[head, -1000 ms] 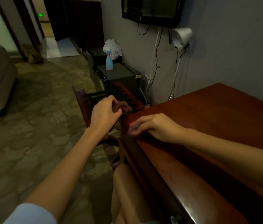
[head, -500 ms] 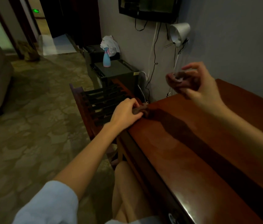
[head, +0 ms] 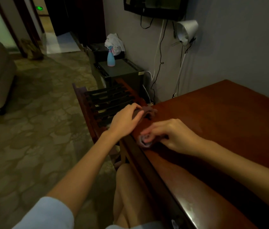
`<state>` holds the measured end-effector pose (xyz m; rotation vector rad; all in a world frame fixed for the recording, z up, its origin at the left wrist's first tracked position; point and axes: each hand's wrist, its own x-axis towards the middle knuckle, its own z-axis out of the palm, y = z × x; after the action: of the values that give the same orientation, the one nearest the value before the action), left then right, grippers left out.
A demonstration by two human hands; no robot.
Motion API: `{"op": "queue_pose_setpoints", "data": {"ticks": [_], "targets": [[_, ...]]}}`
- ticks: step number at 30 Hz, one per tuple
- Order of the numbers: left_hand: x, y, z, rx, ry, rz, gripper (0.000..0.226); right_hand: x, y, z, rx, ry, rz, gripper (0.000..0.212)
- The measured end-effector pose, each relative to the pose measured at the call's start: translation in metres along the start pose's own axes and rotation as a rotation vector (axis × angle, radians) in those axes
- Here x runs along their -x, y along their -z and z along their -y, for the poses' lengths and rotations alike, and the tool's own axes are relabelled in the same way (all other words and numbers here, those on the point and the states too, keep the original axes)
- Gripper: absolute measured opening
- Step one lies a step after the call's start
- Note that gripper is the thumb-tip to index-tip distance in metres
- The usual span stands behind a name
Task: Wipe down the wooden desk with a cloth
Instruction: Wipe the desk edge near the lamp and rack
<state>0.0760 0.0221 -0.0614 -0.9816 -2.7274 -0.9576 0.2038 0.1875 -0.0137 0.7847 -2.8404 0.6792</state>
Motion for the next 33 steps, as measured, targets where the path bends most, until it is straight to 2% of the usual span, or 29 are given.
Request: {"op": "queue_pose_setpoints", "data": {"ticks": [4,7,10,13,16,18,22,24,28,30,33], "targets": [[0.002,-0.006,0.001,-0.119,-0.065,-0.001,0.036,-0.001,0.015,-0.019,0.068,-0.087,-0.06,0.035],[-0.001,-0.004,0.003,-0.147,-0.103,0.085,0.041,-0.027,-0.001,-0.012,0.125,-0.085,-0.12,0.035],[-0.003,-0.001,0.008,-0.158,-0.087,0.164,0.043,-0.007,-0.003,-0.002,0.049,0.0,-0.009,0.036],[-0.004,0.0,0.004,-0.193,-0.07,0.184,0.044,0.009,0.02,-0.014,0.04,-0.021,0.073,0.039],[0.0,-0.001,0.001,-0.227,-0.07,0.164,0.044,-0.014,0.023,-0.033,0.147,-0.1,-0.051,0.036],[0.0,-0.001,0.001,-0.224,-0.063,0.166,0.044,-0.025,0.01,-0.024,0.125,-0.078,-0.083,0.035],[0.0,-0.001,0.001,-0.227,-0.054,0.17,0.043,0.004,0.013,-0.015,-0.009,-0.002,0.073,0.035],[0.001,-0.001,0.0,-0.242,-0.054,0.163,0.044,0.008,0.03,-0.035,0.012,-0.06,0.048,0.034],[-0.003,0.001,-0.001,-0.298,-0.095,0.146,0.043,-0.02,0.035,-0.059,0.154,-0.171,-0.11,0.033],[-0.01,0.006,-0.001,-0.362,-0.131,0.112,0.04,-0.019,0.024,-0.045,0.118,-0.123,-0.091,0.032],[-0.026,0.012,-0.012,-0.305,-0.171,-0.073,0.032,0.009,0.023,-0.034,0.005,-0.076,0.009,0.038]]}}
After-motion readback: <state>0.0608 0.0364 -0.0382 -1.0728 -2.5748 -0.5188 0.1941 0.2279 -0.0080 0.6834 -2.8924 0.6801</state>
